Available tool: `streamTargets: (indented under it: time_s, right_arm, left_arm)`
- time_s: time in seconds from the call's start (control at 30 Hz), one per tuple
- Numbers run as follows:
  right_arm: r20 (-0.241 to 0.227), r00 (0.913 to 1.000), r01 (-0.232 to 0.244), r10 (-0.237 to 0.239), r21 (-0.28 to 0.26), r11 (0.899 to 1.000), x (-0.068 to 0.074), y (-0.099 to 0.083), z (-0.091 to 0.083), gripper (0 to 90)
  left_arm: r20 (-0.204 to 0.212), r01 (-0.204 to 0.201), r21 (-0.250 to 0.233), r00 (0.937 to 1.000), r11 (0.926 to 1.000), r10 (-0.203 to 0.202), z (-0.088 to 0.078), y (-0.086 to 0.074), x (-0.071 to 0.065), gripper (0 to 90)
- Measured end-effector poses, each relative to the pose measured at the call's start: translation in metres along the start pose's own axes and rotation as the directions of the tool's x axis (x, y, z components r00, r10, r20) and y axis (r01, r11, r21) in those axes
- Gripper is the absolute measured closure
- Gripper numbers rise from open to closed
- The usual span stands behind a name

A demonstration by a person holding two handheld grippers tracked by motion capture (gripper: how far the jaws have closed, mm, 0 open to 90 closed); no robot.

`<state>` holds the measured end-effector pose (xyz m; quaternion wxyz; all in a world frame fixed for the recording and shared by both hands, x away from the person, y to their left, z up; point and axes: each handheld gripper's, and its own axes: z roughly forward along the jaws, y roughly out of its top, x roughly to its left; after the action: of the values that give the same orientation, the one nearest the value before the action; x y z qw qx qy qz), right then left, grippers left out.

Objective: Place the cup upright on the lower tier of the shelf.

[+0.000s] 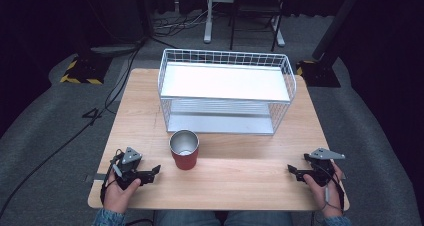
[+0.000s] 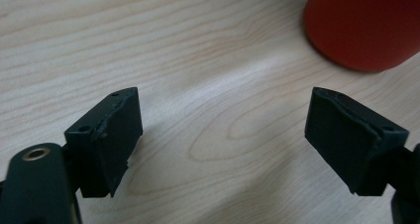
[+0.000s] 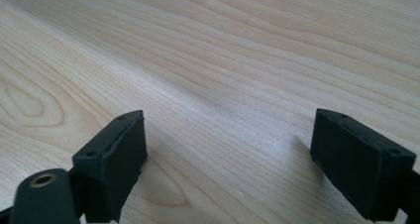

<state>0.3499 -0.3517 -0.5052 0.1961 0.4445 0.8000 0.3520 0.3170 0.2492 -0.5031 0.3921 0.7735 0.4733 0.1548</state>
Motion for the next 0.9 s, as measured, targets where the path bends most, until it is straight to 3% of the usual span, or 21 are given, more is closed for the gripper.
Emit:
streamTargets:
  time_s: [0.17,0.4,0.57,0.73,0.83,0.9]
  right_arm:
    - [0.000,1.0000,0.001,-0.001,0.000,1.000,0.000,0.000,0.000,14.7]
    - [0.000,1.0000,0.001,-0.001,0.000,1.000,0.000,0.000,0.000,14.7]
    - [0.000,1.0000,0.000,0.000,0.000,1.000,0.000,0.000,0.000,14.7]
    - [0.000,1.0000,0.001,-0.001,0.000,1.000,0.000,0.000,0.000,14.7]
    - [0.001,1.0000,0.001,-0.001,0.000,1.000,0.000,0.000,0.000,14.7]
    - [0.001,1.0000,0.001,-0.001,0.000,1.000,0.000,0.000,0.000,14.7]
  left_arm:
    - [0.033,-0.003,-0.094,0.9994,0.9955,0.006,-0.007,-0.001,-0.001,15.5]
    - [0.080,0.003,-0.210,0.9967,0.9777,0.015,-0.017,0.002,-0.006,15.3]
    - [0.089,-0.019,-0.242,0.9951,0.9701,0.042,-0.020,0.006,-0.016,15.3]
    - [0.147,0.007,-0.266,0.9886,0.9639,0.033,-0.020,0.010,-0.024,15.3]
    - [0.147,0.006,-0.263,0.9886,0.9647,0.034,-0.017,0.013,-0.030,15.3]
    - [0.146,-0.021,-0.246,0.9875,0.9690,0.059,-0.015,0.015,-0.033,15.2]
